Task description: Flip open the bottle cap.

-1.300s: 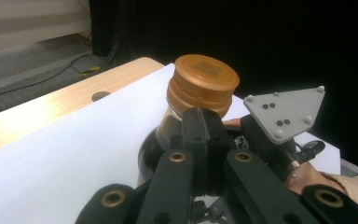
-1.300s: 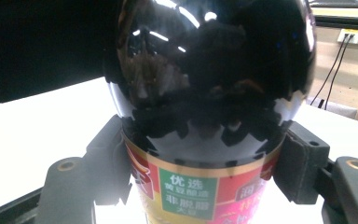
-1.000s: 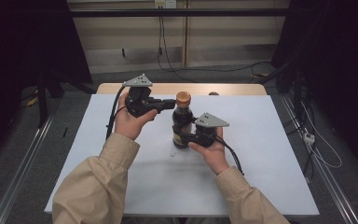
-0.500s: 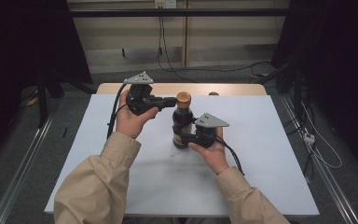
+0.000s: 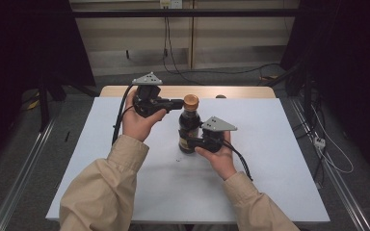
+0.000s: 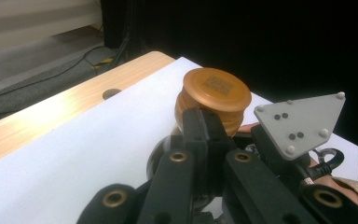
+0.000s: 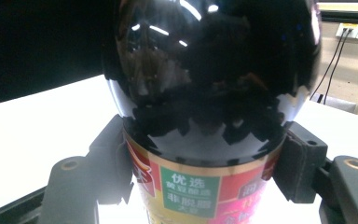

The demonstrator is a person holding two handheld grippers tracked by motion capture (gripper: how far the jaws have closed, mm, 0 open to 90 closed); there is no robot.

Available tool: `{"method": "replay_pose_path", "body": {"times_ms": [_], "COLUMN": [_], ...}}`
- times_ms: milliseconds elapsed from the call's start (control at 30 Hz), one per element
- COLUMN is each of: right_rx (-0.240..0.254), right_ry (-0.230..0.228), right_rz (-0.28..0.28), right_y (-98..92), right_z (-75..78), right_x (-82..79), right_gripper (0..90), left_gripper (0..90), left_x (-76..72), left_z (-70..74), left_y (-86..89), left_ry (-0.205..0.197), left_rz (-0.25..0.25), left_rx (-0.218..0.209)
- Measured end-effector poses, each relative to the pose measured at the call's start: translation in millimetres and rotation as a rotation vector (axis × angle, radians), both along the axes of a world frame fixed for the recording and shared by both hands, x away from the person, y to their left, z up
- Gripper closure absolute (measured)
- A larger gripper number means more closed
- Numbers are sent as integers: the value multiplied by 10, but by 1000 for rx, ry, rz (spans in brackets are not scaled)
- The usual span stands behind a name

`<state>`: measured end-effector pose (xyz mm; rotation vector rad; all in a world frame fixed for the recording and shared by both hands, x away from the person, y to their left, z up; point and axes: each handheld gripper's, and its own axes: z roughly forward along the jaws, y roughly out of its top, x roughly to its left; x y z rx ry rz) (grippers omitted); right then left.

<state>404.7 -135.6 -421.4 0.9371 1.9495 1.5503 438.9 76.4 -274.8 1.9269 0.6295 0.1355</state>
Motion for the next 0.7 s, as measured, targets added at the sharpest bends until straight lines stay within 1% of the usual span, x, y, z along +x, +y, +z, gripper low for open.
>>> {"method": "replay_pose_path", "body": {"times_ms": [67,100,133,167,200,233,267,300,367,400,433,467,500,567,667,700], "right_rx": [2,12,12,15,16,-7,-7,-30,-67,-71,-58,-58,-36,2,-24,-28], "right_ry": [1,5,5,9,9,-5,-5,-27,-35,-19,-12,-12,-1,19,-4,-3], "right_rz": [-1,2,2,0,1,10,10,15,12,10,4,4,4,6,11,10], "right_y": [-4,-11,-11,-11,-16,23,23,72,154,151,118,118,75,0,48,52], "right_z": [-3,-8,-8,-8,-10,-7,-7,-2,25,41,32,32,19,0,3,5], "right_x": [-2,0,0,-1,3,-12,-12,-28,-46,-31,-24,-24,-14,11,-5,-5], "right_gripper": [317,317,317,317,317,316,316,315,312,312,313,313,313,313,312,312], "left_gripper": [900,900,900,900,900,900,900,900,900,900,900,900,900,900,900,900], "left_x": [5,7,9,9,8,-12,-31,-36,-36,-34,-32,-32,-33,-38,-28,-22], "left_z": [2,3,11,17,75,185,300,381,476,490,489,477,458,414,369,359], "left_y": [-12,-19,-22,-10,30,34,-23,-92,-178,-189,-183,-173,-156,-126,-60,-33], "left_ry": [4,3,11,2,17,-17,-51,-61,-55,-52,-48,-39,-38,-34,-31,-27], "left_rz": [0,0,2,-2,0,8,8,3,-4,-2,0,2,1,2,9,8], "left_rx": [-2,-4,2,-52,-168,-194,-131,-101,-77,-75,-61,-51,-45,-16,-8,-6]}}
